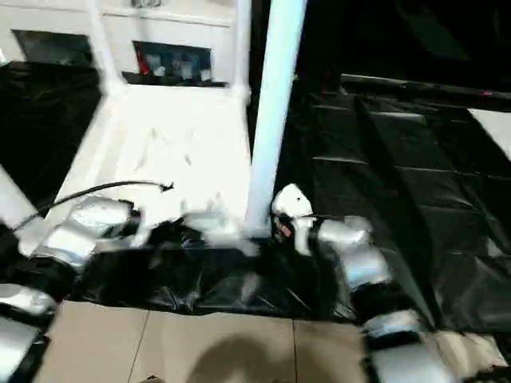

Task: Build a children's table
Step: Rotate leg to tighten

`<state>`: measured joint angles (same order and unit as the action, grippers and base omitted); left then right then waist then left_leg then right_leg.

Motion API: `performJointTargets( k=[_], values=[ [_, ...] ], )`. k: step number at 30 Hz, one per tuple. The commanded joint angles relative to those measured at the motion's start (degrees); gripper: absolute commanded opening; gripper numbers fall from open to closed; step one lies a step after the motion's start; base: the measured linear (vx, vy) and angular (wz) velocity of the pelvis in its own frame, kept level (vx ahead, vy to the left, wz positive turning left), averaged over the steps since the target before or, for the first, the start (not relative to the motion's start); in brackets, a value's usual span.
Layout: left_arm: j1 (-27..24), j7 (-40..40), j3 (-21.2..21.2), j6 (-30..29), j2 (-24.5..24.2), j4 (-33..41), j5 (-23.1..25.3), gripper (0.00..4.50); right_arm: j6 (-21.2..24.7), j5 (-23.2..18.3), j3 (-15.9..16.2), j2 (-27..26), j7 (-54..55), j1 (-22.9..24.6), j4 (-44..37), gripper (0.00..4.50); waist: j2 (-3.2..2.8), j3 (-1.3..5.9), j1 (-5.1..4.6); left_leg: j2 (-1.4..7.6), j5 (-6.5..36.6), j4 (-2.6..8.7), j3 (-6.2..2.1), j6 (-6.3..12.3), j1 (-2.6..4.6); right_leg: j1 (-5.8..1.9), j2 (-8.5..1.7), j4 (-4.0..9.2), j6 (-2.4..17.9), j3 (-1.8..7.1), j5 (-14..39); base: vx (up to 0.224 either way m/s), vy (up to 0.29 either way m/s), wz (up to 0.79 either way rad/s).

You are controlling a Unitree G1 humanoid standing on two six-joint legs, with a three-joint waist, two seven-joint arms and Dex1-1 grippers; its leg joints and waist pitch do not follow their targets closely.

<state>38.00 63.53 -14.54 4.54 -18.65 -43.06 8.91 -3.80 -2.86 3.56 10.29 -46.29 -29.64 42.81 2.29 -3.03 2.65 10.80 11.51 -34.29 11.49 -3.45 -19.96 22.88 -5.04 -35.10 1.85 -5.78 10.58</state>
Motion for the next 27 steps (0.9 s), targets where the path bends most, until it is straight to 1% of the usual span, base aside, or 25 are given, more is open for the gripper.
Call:
performJointTargets(
  k=[1,2,3,4,5,6,7,8,9,10,11,12,13,14,15,17,18,19,20,21,23,24,25,26,27],
  values=[
    [-0.97,-1.77,-3.23,-1.19,3.92,1.76,0.66,0.0,0.72,-0.64,1.37,-3.27,3.99,0.06,-0.99,2.72,-0.61,3.3,-0.17,3.3,14.19,4.6,-1.92,-0.51,0.5,-2.46,-4.59,5.31,9.83,3.79,20.44,0.0,0.0,0.0],
    [-1.93,-4.12,-4.46,-3.03,6.87,3.59,1.57,0.0,0.66,0.35,1.18,-7.35,10.52,1.18,-1.5,2.72,-1.26,3.29,-0.44,3.31,14.52,4.72,-2.04,-0.69,0.34,-2.57,-4.58,5.15,10.12,3.86,19.33,0.0,0.0,0.0],
    [-2.13,-5.3,-4.77,-3.46,7.81,3.82,1.96,0.0,0.59,1.06,1.34,-8.79,13.14,1.18,-1.32,2.72,-1.14,3.24,-0.85,3.12,15.42,4.74,-2.05,-0.52,0.26,-2.52,-4.39,5.38,10.01,3.7,19.73,0.0,0.0,0.0],
    [-2.5,-7.36,-5.32,-4.2,9.3,4.19,2.59,0.0,0.42,2.4,1.66,-11.25,17.63,1.13,-1.0,2.72,-1.2,3.24,-0.97,3.1,15.77,4.72,-1.99,-0.55,0.3,-2.46,-4.35,5.43,9.87,3.72,20.15,0.0,0.0,0.0],
    [-2.85,-8.55,-5.94,-4.23,10.09,4.59,3.25,0.0,-0.93,4.23,2.85,-13.1,20.48,0.9,-1.13,2.72,-1.4,3.15,-1.14,2.96,16.55,4.67,-2.04,-0.63,0.46,-2.23,-4.4,5.75,9.47,3.68,21.95,0.0,0.0,0.0],
    [-3.08,-9.23,-6.32,-4.13,10.49,4.8,3.68,0.0,-1.88,5.45,3.69,-14.18,22.15,0.73,-1.23,2.72,-1.26,3.24,-1.22,2.91,16.59,4.64,-2.02,-0.57,0.44,-2.24,-4.4,5.82,9.14,3.68,22.5,0.0,0.0,0.0],
    [-3.44,-9.1,-6.68,-3.91,10.56,5.29,3.84,0.0,-3.72,6.87,4.64,-15.0,23.38,0.39,-1.67,2.72,-1.3,3.18,-1.35,2.74,17.08,4.64,-2.02,-0.35,0.32,-2.19,-4.36,6.12,8.28,3.61,24.31,0.0,0.0,0.0],
    [-3.48,-9.03,-6.73,-3.86,10.55,5.34,3.85,0.0,-3.97,6.97,4.71,-15.09,23.44,0.35,-1.74,3.06,-1.26,3.24,-1.3,2.56,17.25,4.5,-1.99,0.32,0.4,-2.14,-4.43,6.36,7.35,3.61,26.14,0.0,0.0,0.0],
    [-3.48,-8.83,-6.74,-3.55,10.25,5.39,3.9,0.0,-4.81,6.92,4.54,-15.02,23.26,0.21,-2.13,3.26,-1.44,3.31,-1.22,2.59,16.94,4.46,-2.0,0.9,0.41,-2.06,-4.45,6.45,6.97,3.67,26.52,0.0,0.0,0.0],
    [-3.4,-8.53,-6.55,-3.12,9.72,5.3,3.81,0.0,-5.53,6.3,4.05,-14.58,22.28,0.18,-2.71,3.42,-1.49,3.35,-1.24,2.64,16.63,4.49,-1.99,1.08,0.35,-2.08,-4.4,6.4,6.97,3.69,25.98,0.0,0.0,0.0],
    [-3.31,-8.22,-6.25,-2.8,9.27,5.13,3.62,0.0,-5.75,5.49,3.54,-14.02,21.06,0.26,-3.16,3.42,-1.55,3.45,-1.21,2.74,15.99,4.55,-2.0,1.33,0.24,-2.11,-4.29,6.18,7.32,3.7,24.0,0.0,0.0,0.0],
    [-3.11,-7.35,-5.42,-1.32,8.01,4.64,3.05,0.0,-6.09,3.62,2.44,-11.97,17.38,0.64,-4.15,3.45,-1.37,3.56,-1.23,2.79,15.32,4.54,-1.91,1.75,0.12,-2.2,-4.18,5.85,8.11,3.75,21.18,0.0,0.0,0.0],
    [-3.04,-6.28,-4.94,-0.19,7.22,4.45,2.43,0.0,-5.91,2.7,2.06,-10.48,14.79,0.87,-4.58,3.45,-1.47,3.73,-1.1,2.84,14.61,4.46,-1.84,2.54,-0.05,-2.5,-4.09,5.47,8.82,3.76,18.16,0.0,0.0,0.0],
    [-3.02,-5.61,-4.7,0.49,6.78,4.4,2.05,0.0,-5.75,2.29,1.9,-9.61,13.33,1.01,-4.79,3.53,-1.54,3.81,-1.03,2.94,13.86,4.44,-1.81,2.85,-0.02,-2.46,-4.08,5.22,9.47,3.81,16.09,0.0,0.0,0.0],
    [-3.29,-4.43,-4.39,1.32,5.97,4.83,1.43,0.0,-5.61,2.03,1.81,-8.13,11.53,1.28,-5.02,3.7,-1.55,3.89,-1.05,2.94,12.06,4.39,-1.7,3.41,-0.22,-2.62,-4.05,4.78,10.62,3.81,12.4,0.0,0.0,0.0],
    [-4.04,-0.19,-4.15,4.84,3.69,5.7,-0.12,0.0,-5.74,1.96,1.84,-4.49,7.58,1.65,-5.09,3.81,-1.54,4.11,-0.88,2.92,10.5,4.21,-1.74,4.12,-0.36,-2.94,-4.07,4.24,11.74,3.75,8.96,0.0,0.0,0.0],
    [-4.49,1.38,-3.47,5.21,2.69,6.32,-1.15,0.0,-5.84,1.57,1.9,-2.34,4.81,1.76,-5.16,3.81,-1.43,4.32,-0.88,2.97,7.62,3.9,-1.53,5.62,-0.37,-3.12,-4.12,3.42,13.74,3.86,2.98,0.052,0.002,0.01],
    [-4.83,2.83,-2.57,4.95,2.13,6.83,-2.47,0.0,-5.76,1.08,1.78,-0.72,2.58,1.66,-5.12,3.81,-1.17,4.28,-0.96,2.98,6.94,3.81,-1.42,6.27,-0.42,-3.08,-4.1,3.31,14.23,3.89,1.71,0.0,0.0,0.0],
    [-5.08,3.47,-1.93,4.41,1.9,7.26,-3.27,0.0,-5.82,0.88,1.68,0.1,1.57,1.59,-5.06,3.81,-1.27,4.24,-0.73,2.95,6.23,3.67,-1.26,7.15,-0.23,-3.02,-4.18,3.13,15.11,3.98,0.26,0.0,0.0,0.0],
    [-5.37,5.07,-1.49,4.53,1.17,7.43,-4.13,0.0,-5.18,0.39,1.51,1.31,-0.55,1.17,-4.83,3.81,-1.19,4.17,-0.7,2.95,6.24,3.7,-1.23,7.55,-0.28,-3.14,-4.14,3.23,15.48,3.88,0.79,0.0,0.0,0.0],
    [-5.72,7.48,-1.3,5.14,0.17,7.5,-5.04,0.0,-4.12,-0.12,1.34,2.57,-3.07,0.49,-4.36,3.81,-1.3,4.06,-0.47,3.04,6.79,3.77,-1.2,7.21,-0.18,-3.14,-4.04,3.33,15.29,3.78,2.88,0.0,0.0,0.0],
    [-5.83,8.73,-1.04,4.51,-0.35,7.45,-5.55,0.0,-3.96,-0.29,1.67,3.38,-5.38,0.07,-4.0,3.81,-1.32,3.95,-0.44,3.19,7.92,3.8,-1.11,6.8,-0.19,-3.04,-4.02,3.49,15.06,3.77,4.45,0.0,0.0,0.0],
    [-5.86,10.14,-0.91,4.48,-0.93,7.29,-6.01,0.0,-3.71,-0.35,2.44,4.31,-8.4,-0.21,-3.85,3.81,-1.15,3.95,-0.43,3.18,8.39,3.81,-1.15,6.65,-0.28,-3.17,-3.98,3.5,14.91,3.7,5.24,0.0,0.0,0.0],
    [-5.74,12.18,-0.48,4.13,-1.94,6.74,-6.67,0.0,-4.0,0.2,3.98,5.99,-12.96,-0.76,-3.35,3.81,-1.24,3.88,-0.35,3.24,9.19,3.85,-1.15,6.08,-0.22,-3.09,-4.03,3.66,14.49,3.67,7.1,0.0,0.0,0.0],
    [-5.49,13.23,-0.37,4.55,-2.53,6.08,-6.92,0.0,-3.23,0.23,4.52,6.68,-15.33,-1.08,-3.12,3.81,-1.05,3.77,-0.35,3.24,9.89,3.84,-1.14,5.68,-0.29,-3.04,-4.06,3.81,14.04,3.68,8.8,0.0,0.0,0.0]
  ],
)
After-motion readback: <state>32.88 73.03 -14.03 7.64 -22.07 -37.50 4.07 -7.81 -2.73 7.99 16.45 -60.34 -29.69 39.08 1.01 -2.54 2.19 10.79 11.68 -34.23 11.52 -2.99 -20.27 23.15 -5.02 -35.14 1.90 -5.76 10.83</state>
